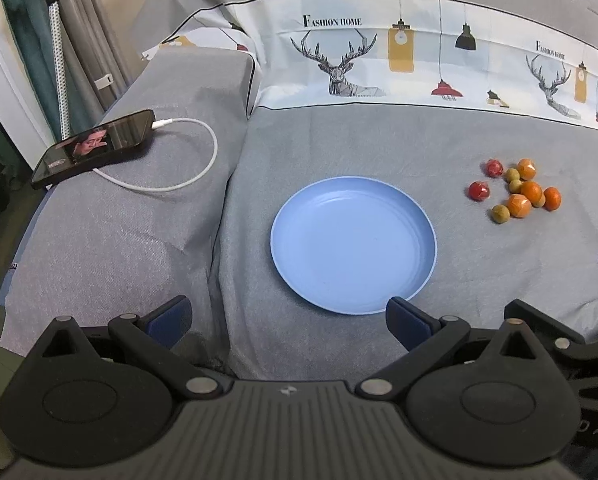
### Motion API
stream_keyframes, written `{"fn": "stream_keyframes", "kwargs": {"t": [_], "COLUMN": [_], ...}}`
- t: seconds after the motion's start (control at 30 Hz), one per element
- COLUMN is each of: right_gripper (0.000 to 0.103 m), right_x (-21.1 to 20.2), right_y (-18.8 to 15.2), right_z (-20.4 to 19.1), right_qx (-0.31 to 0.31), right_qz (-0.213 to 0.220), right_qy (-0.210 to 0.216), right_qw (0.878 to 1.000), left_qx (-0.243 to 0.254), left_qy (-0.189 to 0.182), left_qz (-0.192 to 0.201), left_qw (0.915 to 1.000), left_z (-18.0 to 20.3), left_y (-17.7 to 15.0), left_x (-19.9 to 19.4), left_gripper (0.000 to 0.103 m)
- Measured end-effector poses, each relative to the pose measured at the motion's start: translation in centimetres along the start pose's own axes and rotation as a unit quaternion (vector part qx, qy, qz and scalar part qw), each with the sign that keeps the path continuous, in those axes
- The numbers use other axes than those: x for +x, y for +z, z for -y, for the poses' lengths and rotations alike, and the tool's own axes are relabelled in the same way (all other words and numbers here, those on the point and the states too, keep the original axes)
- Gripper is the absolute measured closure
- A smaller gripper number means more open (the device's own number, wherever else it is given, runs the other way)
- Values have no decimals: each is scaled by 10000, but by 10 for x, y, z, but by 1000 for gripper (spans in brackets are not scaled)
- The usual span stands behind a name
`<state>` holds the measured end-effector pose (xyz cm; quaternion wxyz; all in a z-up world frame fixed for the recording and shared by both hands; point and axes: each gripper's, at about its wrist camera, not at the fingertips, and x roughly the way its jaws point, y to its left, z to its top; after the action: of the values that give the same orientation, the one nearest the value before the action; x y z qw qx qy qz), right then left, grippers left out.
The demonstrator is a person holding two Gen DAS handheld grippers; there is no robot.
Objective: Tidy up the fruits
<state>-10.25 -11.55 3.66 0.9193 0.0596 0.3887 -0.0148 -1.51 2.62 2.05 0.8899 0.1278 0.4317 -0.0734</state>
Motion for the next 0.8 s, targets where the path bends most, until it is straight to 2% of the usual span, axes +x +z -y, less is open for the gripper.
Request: {"fn": "stream_keyframes", "kwargs": {"t": [0.23, 0.4, 0.53, 0.6, 0.8], "right_gripper": [1, 1, 1, 1, 1], "right_x": [5, 13, 31, 45, 94], "right_y": [0, -3, -8, -14, -21], "right_z": [8, 30, 65, 91, 167], "right_qx": [174, 417, 770, 970, 1240], "right_qz": [-44, 297, 592, 605, 477], "right_qy": [63, 15, -535, -1026, -1973], "right_qw": [9998, 9987, 9938, 9881, 9713], "left_qx": [-159, -161, -160, -54, 184], "left_qy": [59, 36, -151, -170, -425], "left_qz": [-33, -83, 50, 69, -254], "left_qw": [9999, 9998, 9997, 9998, 9986], "left_z": [-2, 12, 32, 48, 105], "left_y": [3, 11, 20, 27, 48], "left_x": [-1, 9, 21, 32, 83], "left_gripper": [0, 0, 0, 0, 0]}}
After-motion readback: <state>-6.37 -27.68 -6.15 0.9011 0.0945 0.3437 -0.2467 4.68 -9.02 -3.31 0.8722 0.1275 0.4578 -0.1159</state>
